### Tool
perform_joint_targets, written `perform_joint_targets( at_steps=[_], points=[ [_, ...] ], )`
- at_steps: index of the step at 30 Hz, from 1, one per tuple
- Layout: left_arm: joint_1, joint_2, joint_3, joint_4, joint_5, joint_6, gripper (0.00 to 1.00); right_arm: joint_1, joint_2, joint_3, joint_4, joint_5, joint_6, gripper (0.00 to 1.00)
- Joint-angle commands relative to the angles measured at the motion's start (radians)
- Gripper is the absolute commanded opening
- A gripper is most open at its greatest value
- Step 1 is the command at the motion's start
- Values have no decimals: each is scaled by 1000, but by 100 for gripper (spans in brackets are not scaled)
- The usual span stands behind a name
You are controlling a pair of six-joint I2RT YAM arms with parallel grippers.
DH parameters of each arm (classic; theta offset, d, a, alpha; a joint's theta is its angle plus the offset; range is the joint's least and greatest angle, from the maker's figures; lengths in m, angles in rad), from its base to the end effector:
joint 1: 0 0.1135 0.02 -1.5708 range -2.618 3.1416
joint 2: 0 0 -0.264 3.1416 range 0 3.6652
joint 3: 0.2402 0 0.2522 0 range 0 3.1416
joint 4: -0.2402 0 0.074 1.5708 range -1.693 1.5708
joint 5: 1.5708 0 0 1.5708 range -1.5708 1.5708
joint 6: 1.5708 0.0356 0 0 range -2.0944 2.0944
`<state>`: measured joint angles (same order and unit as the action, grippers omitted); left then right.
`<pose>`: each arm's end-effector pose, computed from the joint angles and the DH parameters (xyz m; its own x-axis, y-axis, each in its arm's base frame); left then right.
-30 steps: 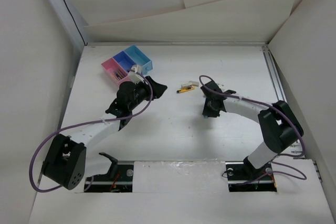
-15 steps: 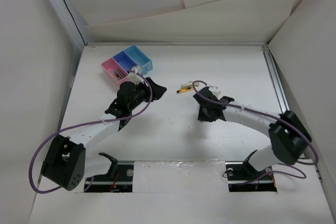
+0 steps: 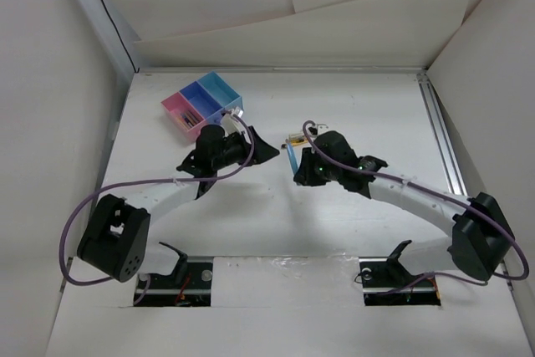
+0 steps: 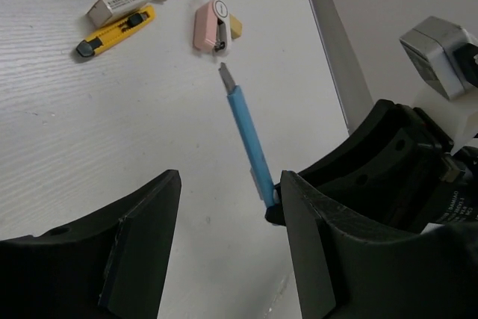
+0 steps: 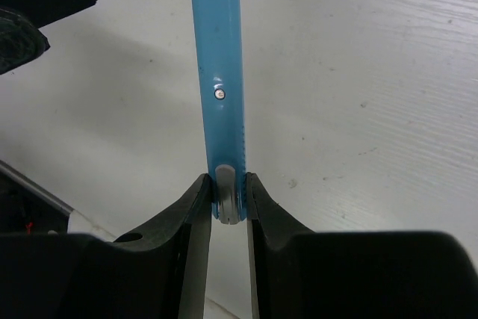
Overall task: Sort the stationery into containers
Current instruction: Pick up the stationery from the center of the board, then place the stationery in the storage box.
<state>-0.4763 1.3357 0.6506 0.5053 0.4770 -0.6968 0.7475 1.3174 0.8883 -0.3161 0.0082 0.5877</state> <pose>0.2503 -0.1475 0.2428 -0.6409 -0.3109 -0.7018 0.5182 0.4992 -0.6944 0.2071 0.1915 0.2474 -0.7883 0.0253 -0.6147 -0.2863 0.8693 0.4029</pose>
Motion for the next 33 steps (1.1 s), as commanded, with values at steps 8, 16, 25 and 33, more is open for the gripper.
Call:
perform_joint_targets(
  at_steps=[8, 16, 25, 33],
  points=[
    [1, 81, 63, 50, 22, -15, 45, 3, 54, 61, 183, -191, -72, 1],
    [-38, 167, 116, 59, 2, -24, 33, 23, 97, 70, 213, -223, -72, 0],
    [-38, 168, 136, 42, -69, -53, 0, 23, 88, 80, 213, -186, -54, 14],
    [54, 203, 283, -14, -126, -53, 0, 23, -50, 60, 213, -71, -45, 70]
  ],
)
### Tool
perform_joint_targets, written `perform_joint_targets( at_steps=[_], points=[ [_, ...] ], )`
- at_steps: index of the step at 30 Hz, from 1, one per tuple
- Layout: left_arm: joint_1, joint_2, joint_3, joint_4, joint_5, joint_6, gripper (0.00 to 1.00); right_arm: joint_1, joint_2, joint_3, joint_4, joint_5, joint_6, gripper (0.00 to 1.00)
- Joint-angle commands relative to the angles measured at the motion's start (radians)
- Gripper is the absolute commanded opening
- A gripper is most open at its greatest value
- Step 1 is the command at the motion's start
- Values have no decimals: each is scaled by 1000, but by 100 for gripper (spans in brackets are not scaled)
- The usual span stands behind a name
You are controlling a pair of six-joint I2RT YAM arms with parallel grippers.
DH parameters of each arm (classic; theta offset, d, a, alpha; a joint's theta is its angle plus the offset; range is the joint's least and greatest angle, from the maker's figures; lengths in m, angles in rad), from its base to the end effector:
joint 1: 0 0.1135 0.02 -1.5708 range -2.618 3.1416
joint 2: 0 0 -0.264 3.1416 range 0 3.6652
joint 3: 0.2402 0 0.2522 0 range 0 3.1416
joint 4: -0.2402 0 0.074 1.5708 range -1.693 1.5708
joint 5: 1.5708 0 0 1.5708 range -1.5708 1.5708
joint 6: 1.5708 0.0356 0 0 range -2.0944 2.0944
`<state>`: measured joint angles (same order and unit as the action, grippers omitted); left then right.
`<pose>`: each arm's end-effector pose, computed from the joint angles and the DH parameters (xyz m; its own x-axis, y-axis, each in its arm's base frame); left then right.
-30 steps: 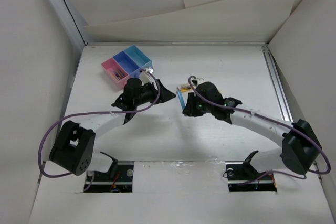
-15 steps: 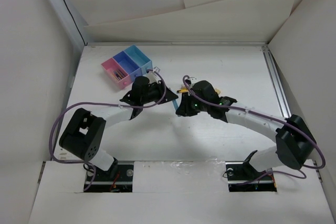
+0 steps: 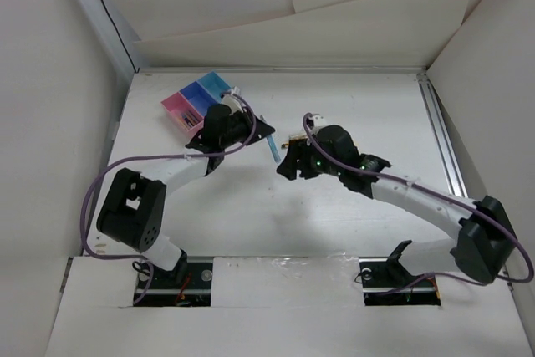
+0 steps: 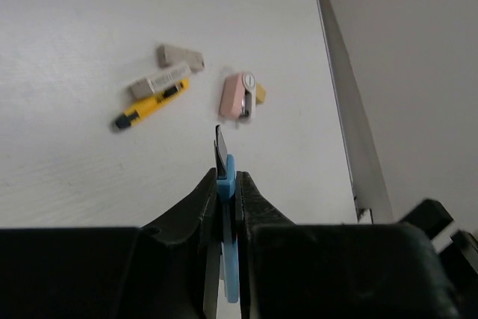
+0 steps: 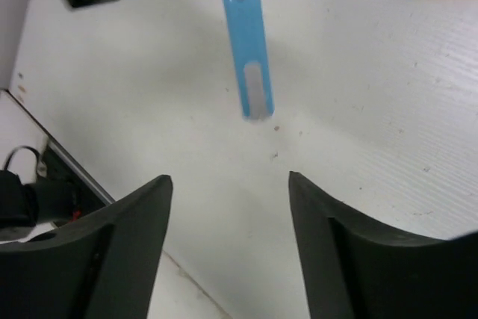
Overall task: Sort the stationery into containers
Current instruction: Place the stationery in the storage box.
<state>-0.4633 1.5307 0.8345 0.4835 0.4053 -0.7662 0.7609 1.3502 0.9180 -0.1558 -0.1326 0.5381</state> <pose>0.2980 -0.1646 0.2437 -0.6599 -0.3826 -0.6466 0.4134 0.5337 -0.7377 0.2146 0.2108 0.2624 -0.7361 0.0006 -0.6769 -0.4494 0.7473 0.4894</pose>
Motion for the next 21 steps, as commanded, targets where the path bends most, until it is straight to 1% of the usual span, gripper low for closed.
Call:
perform_joint_targets(
  at_steps=[1, 3, 4, 6, 8, 9, 13, 15, 16, 17, 18, 20, 21],
  points=[
    [72, 23, 116, 7, -71, 16, 0, 9, -126, 6, 53, 94, 5, 74],
    [110, 51, 152, -2, -112, 5, 0, 9, -163, -21, 67, 180, 17, 75],
    [151, 61, 187, -2, -126, -5, 0, 9, -186, -51, 81, 200, 35, 75],
    [193, 86, 222, -2, -160, -25, 0, 0, -186, -80, 90, 235, 59, 75],
    [242, 137, 293, -11, -192, -38, 0, 0, -171, -113, 116, 248, 77, 75],
    [256, 158, 323, -58, -239, -38, 0, 0, -158, -113, 116, 260, 77, 75],
    [342, 267, 496, -130, -299, -47, 0, -9, -126, -154, 165, 281, 98, 75],
    [351, 292, 544, -155, -330, -29, 0, -9, -126, -175, 191, 290, 111, 75],
    [363, 314, 586, -164, -370, 0, 0, -9, -126, -198, 217, 300, 111, 75],
    [364, 325, 586, -181, -400, 1, 0, -9, -126, -199, 217, 300, 121, 75],
    [364, 336, 622, -192, -434, 27, 0, -9, -126, -218, 243, 300, 122, 75],
    [364, 358, 649, -203, -489, 36, 0, -9, -126, -228, 258, 289, 122, 75],
    [373, 383, 672, -203, -490, 36, 0, -9, -126, -228, 259, 289, 122, 75]
  ],
)
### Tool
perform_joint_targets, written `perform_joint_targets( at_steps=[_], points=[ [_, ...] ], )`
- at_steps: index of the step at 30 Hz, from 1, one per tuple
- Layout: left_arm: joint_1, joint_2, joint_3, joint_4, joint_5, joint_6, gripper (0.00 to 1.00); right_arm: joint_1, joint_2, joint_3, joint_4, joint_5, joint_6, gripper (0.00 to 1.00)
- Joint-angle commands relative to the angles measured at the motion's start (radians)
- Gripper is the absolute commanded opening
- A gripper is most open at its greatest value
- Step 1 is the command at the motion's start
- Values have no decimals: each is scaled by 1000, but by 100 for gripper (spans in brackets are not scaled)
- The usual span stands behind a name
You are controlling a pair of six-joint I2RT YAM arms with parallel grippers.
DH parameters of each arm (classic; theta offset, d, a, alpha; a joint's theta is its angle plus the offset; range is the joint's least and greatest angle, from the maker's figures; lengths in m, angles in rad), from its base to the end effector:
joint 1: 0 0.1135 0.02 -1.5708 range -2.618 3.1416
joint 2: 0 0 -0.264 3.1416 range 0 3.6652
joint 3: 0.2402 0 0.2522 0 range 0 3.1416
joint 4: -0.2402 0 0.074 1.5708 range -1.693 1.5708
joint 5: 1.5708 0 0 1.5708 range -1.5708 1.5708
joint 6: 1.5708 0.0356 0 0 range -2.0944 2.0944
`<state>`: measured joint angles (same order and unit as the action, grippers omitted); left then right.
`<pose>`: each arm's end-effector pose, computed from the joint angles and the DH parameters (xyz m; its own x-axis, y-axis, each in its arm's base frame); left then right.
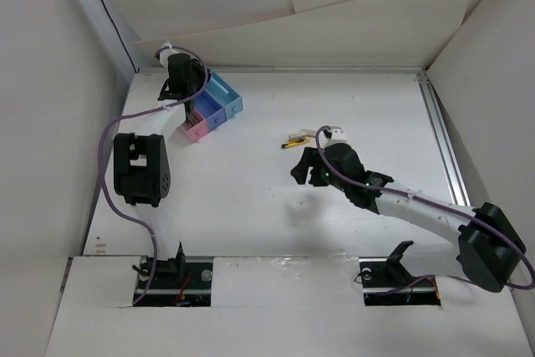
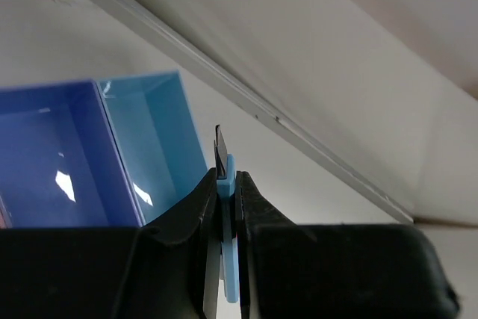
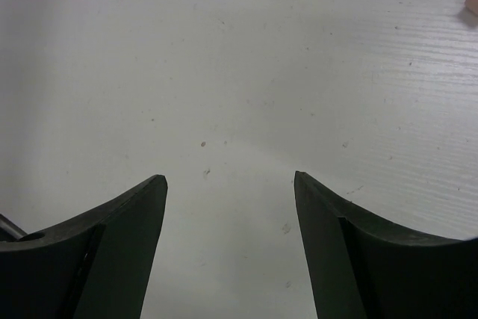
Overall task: Sort the stationery into containers
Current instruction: Place the stationery in the storage box.
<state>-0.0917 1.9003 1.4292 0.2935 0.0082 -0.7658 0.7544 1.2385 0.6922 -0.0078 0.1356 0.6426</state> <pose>0.4569 -0.0423 0.2862 -0.1959 -0.6780 -0.7085 -0.0501 0.7285 -0.6833 0.1981 0.1795 0.2296 -0.6634 0.1914 -0.7234 -0.2464 0.8570 0.4527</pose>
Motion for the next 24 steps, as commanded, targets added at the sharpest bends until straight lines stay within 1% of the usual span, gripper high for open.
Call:
perform_joint_targets(
  at_steps=[1, 3, 8, 13, 16, 17, 19, 21, 22, 24],
  points=[
    [1, 28, 88, -13, -108, 36, 0, -3, -14, -2, 111, 21, 17, 75],
    [1, 67, 114, -13, -138, 59, 0, -3, -14, -2, 111, 21, 17, 75],
    [1, 126, 177, -24, -148, 80, 0, -3, -14, -2, 120, 21, 17, 75],
    [1, 184, 200, -24, -136, 80, 0, -3, -14, -11, 120, 30, 17, 75],
    [1, 209, 218, -24, -114, 69, 10, -3, -4, -11, 120, 50, 17, 75],
    [1, 209, 218, -24, -114, 69, 20, -3, -4, -11, 120, 50, 17, 75],
    [1, 209, 218, -24, -105, 69, 30, -3, 7, -11, 120, 59, 17, 75],
    [1, 209, 218, -24, -105, 69, 37, -3, 16, -2, 120, 59, 17, 75],
    [1, 209, 218, -24, -105, 69, 49, -3, 16, -2, 120, 68, 17, 75],
    [1, 189, 218, -24, -83, 80, 53, -12, 27, -2, 120, 68, 17, 75]
  ],
)
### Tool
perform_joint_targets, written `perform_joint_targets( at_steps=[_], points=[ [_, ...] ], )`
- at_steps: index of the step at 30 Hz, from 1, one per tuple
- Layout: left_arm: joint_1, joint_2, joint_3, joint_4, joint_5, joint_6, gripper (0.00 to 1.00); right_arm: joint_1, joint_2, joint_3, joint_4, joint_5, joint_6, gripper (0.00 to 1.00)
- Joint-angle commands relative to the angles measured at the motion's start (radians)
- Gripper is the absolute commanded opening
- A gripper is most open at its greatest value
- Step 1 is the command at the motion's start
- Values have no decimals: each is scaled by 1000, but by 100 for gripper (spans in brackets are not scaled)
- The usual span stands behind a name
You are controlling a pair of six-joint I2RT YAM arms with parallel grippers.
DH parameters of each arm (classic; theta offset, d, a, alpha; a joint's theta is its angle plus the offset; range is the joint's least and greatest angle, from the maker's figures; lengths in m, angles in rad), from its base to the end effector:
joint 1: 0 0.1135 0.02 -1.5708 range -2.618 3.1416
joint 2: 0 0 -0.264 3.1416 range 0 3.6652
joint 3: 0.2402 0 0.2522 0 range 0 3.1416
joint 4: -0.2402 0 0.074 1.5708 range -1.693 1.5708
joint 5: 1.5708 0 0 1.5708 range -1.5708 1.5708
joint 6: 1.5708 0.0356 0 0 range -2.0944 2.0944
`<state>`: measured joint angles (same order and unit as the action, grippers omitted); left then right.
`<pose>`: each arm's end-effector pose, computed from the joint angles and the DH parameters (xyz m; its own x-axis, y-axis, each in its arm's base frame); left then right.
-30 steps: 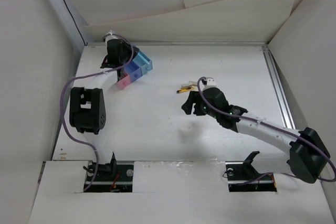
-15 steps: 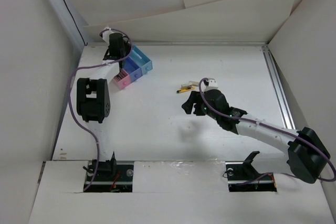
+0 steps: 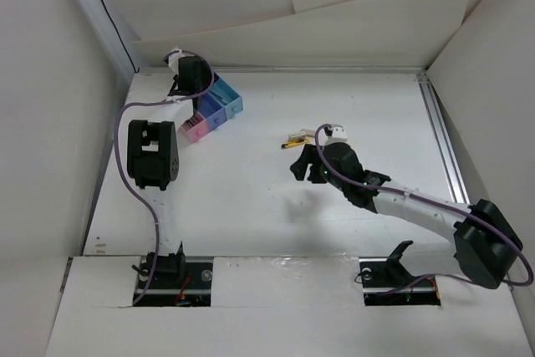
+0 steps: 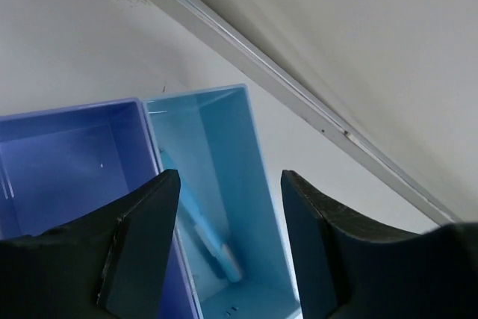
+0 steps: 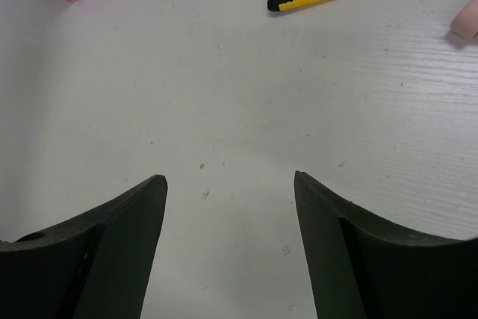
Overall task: Sort the stationery into containers
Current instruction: Place the stationery in the storage box, then move the stationery to the center of the board.
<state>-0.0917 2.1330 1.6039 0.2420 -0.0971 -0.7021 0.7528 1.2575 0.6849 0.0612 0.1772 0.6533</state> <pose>0.5056 -0.0430 0.2340 -0.2144 -0.6258 -0.7500 -0.1832 0.7799 -0.5984 0.2029 0.1815 0.2290 -0.6245 0.2348 -0.7449 -0.2282 0.8573 0.4615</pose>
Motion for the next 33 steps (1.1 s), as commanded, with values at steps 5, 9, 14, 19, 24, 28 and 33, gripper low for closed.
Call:
perform_joint_targets(
  at_steps=[5, 9, 14, 19, 24, 28, 33],
  points=[
    [-8, -192, -110, 124, 43, -14, 53, -20, 57, 48, 26, 76, 35, 67],
    [-48, -358, -290, 224, 56, -39, 50, -20, 120, 142, -69, 172, 100, 18],
    [-141, -589, -623, 436, 106, -97, 45, -29, 270, 297, -145, 263, 166, 0],
    [-250, -743, -932, 508, 135, -126, 44, -40, 531, 557, -297, 317, 199, 31],
    [-260, -907, -1073, 491, 197, -106, 42, -49, 690, 725, -418, 353, 238, 51],
    [-260, -1071, -1131, 453, 238, -80, 42, -49, 726, 749, -454, 384, 282, 62],
    [-260, -1145, -1177, 434, 299, -48, 42, -49, 809, 852, -538, 396, 313, 65]
  ],
)
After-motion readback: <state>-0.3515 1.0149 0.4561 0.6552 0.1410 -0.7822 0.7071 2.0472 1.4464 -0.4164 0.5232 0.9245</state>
